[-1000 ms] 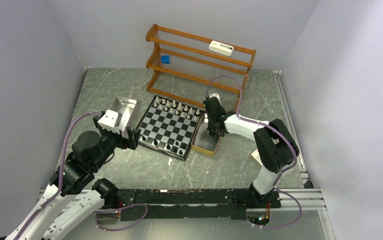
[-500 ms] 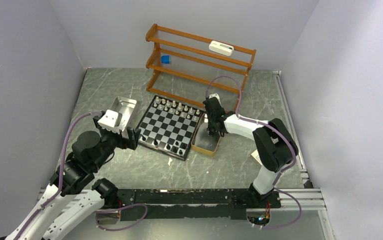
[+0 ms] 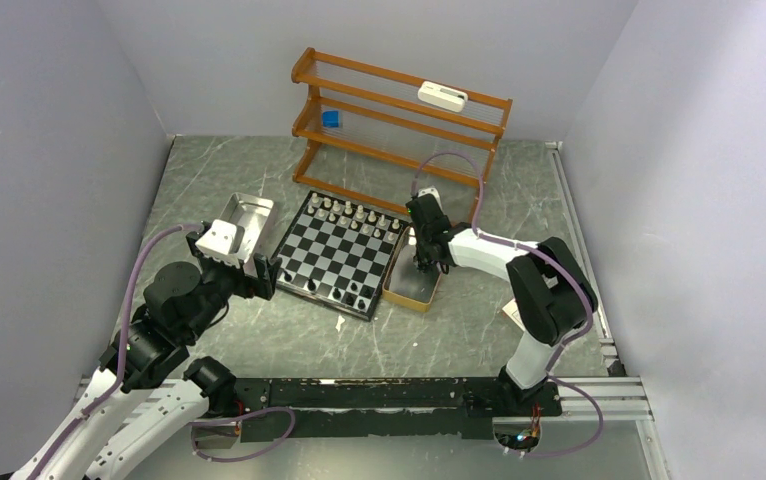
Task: Set up the chess pieces on the board
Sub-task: Pick up the chess piece from the storage box, then place the chess piece on the chessboard.
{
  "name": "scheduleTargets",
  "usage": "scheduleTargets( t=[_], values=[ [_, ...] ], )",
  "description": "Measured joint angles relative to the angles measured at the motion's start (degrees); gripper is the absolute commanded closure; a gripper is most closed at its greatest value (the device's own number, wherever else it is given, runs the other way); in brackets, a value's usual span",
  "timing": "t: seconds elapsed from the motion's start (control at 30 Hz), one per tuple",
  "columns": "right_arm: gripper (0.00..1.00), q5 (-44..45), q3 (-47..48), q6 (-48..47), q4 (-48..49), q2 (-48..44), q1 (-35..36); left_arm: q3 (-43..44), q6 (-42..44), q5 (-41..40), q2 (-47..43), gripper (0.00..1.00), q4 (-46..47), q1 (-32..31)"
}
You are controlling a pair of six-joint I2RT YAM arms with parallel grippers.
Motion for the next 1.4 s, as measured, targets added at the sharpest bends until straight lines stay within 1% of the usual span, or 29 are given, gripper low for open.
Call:
scheduleTargets(
  t=[0.43,0.67,0.87,1.0,1.17,1.4],
  values=[
    [0.87,-1.66,1.07,0.28,-4.68,-4.87,0.00,0.00,0.00,0.00,0.00,0.03,0.00,0.00],
    [0.87,-4.55,2.54,1.11,-7.23,-9.38,0.20,0.00,0.00,-0.02,-0.09,0.02,0.02,0.00],
    [0.86,-7.10,3.87,2.19,-8.55,-13.44,1.97,0.00,0.00,-0.09,-0.15,0.03,0.00,0.00],
    [0.86,-8.48,5.70,3.10,-9.25,-14.12,4.55,0.00,0.02,-0.20,-0.17,0.03,0.00,0.00],
    [0.86,-8.79,7.41,4.59,-9.62,-13.86,10.88,0.00,0.00,-0.37,-0.20,0.03,0.00,0.00],
    [0.86,-8.00,10.93,6.45,-9.51,-9.35,19.30,0.00,0.00,-1.38,-0.87,0.02,-0.07,0.00]
  ],
)
